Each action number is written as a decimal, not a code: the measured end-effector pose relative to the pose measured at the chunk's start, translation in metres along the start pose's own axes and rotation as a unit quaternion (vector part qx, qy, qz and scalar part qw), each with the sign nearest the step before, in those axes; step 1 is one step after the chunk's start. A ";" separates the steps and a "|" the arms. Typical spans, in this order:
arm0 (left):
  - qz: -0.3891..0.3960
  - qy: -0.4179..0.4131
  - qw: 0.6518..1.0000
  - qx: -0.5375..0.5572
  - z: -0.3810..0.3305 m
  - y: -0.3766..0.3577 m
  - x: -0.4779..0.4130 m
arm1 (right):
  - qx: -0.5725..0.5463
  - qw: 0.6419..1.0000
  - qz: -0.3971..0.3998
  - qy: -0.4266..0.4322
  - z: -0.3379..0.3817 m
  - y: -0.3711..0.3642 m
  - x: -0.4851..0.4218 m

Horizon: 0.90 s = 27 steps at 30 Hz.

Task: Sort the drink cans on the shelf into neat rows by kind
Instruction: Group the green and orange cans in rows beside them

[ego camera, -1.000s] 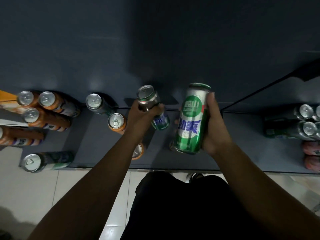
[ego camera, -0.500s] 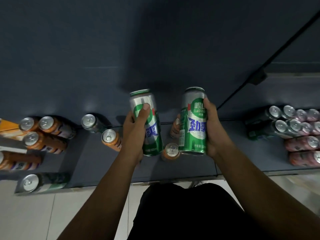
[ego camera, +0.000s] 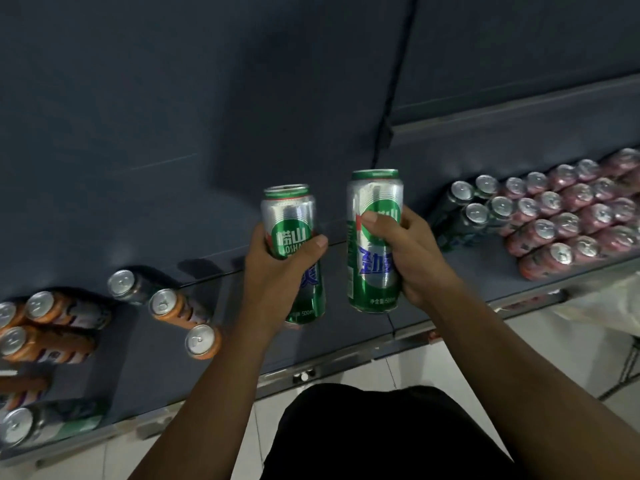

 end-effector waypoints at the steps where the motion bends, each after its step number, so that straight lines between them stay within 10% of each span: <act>1: -0.005 -0.005 1.000 0.002 -0.003 -0.011 0.004 | -0.005 1.000 -0.005 0.012 0.008 0.014 0.004; 27: 0.111 -0.067 0.986 -0.101 -0.032 -0.358 0.099 | -0.026 0.985 -0.163 0.053 0.113 0.354 0.095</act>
Point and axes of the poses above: each hand's wrist, its own x-axis away from the middle knuckle, its own y-axis out of the back of the hand, z = x × y, the point moved 8 cm from there along -x, towards the middle knuckle, and after that the axes turned 11 degrees about -x, right-handed, at the moved point
